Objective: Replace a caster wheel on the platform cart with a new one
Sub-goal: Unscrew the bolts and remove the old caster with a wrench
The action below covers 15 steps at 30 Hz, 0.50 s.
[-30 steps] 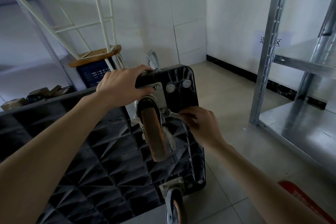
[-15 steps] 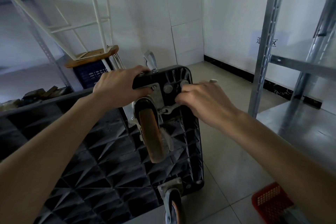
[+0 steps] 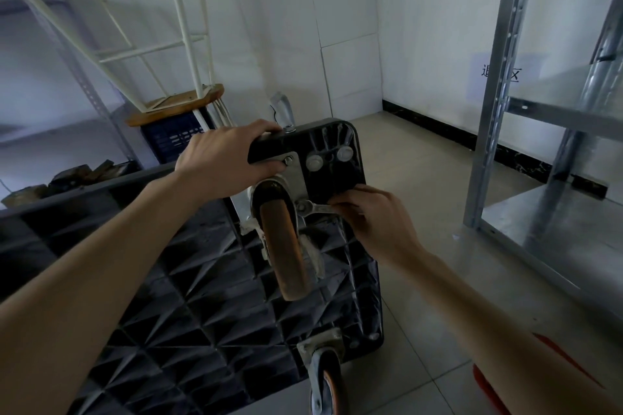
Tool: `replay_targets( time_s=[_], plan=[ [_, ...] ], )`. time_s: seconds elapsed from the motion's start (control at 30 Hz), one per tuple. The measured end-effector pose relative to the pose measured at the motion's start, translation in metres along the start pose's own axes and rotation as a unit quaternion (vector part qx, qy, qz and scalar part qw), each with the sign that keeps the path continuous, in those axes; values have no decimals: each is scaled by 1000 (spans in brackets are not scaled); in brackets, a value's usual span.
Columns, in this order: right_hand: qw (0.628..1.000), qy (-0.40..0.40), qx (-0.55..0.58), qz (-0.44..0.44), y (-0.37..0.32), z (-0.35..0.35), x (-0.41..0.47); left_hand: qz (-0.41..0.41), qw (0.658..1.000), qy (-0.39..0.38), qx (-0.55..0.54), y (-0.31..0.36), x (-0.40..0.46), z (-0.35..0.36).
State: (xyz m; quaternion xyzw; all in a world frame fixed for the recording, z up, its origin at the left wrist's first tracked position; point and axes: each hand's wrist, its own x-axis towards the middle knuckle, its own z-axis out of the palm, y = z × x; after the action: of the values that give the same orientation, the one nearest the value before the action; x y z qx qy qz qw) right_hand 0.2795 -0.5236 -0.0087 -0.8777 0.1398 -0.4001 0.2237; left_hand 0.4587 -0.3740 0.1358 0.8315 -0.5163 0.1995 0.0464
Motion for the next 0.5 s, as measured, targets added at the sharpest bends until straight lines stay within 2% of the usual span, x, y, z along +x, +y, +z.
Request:
replay_targets(
  time_s=[0.17, 0.27, 0.37, 0.43, 0.5],
  plan=[
    [997, 16, 46, 61, 0, 13, -12, 1, 1000, 2, 1, 0, 0, 0],
    [999, -1, 23, 49, -6, 6, -7, 1, 1000, 1, -2, -1, 0, 0],
    [991, -17, -120, -61, -19, -23, 12, 2, 1000, 2, -4, -1, 0, 0],
    [953, -28, -250, -167, -39, -43, 30, 4, 1000, 4, -3, 0, 0, 1],
    [911, -83, -329, -233, -61, -53, 46, 4, 1000, 5, -4, 0, 0, 0]
  ],
)
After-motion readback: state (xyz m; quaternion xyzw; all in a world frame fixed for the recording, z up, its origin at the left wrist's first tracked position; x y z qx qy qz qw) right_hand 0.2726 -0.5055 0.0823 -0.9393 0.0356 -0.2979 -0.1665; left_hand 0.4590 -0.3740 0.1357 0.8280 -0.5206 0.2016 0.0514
